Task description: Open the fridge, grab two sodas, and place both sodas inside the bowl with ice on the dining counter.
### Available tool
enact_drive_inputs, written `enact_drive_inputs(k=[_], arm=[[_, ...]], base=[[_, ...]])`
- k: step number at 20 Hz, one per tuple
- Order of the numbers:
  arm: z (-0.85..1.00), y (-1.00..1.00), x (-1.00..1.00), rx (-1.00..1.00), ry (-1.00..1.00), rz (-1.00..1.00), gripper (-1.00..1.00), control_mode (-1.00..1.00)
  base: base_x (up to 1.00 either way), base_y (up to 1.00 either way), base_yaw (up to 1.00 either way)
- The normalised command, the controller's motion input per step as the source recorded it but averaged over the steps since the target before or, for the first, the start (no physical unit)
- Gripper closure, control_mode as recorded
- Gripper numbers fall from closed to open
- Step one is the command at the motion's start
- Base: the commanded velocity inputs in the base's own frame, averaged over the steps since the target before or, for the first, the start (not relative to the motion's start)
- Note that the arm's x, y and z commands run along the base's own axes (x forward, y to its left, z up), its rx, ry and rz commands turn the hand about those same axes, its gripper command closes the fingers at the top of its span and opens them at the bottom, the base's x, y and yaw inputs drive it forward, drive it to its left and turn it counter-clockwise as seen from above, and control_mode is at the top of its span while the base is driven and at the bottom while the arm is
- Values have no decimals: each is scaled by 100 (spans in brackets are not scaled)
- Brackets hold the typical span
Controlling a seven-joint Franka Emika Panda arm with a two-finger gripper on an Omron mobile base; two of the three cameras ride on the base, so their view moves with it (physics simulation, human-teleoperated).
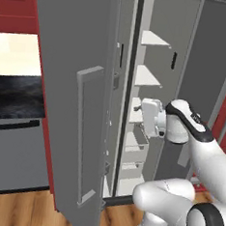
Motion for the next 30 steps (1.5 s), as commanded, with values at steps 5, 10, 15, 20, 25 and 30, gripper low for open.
enact_drive_inputs(k=[5, 10, 15, 20, 25, 30], arm=[[-10, 48, 38, 1, 13, 4, -100, -100], [-10, 70, -1, 0, 1, 8, -100, -100], [-11, 73, -3, 0, 0, 8, -100, -100], [-2, 71, -26, 0, 0, 9, -100, -100], [0, 76, -45, 0, 0, 11, -100, -100], [0, 78, -43, 0, 0, 10, -100, -100]], base=[[0, 0, 0], [0, 0, 0], [0, 0, 0], [0, 0, 0], [0, 0, 0], [0, 0, 0]])
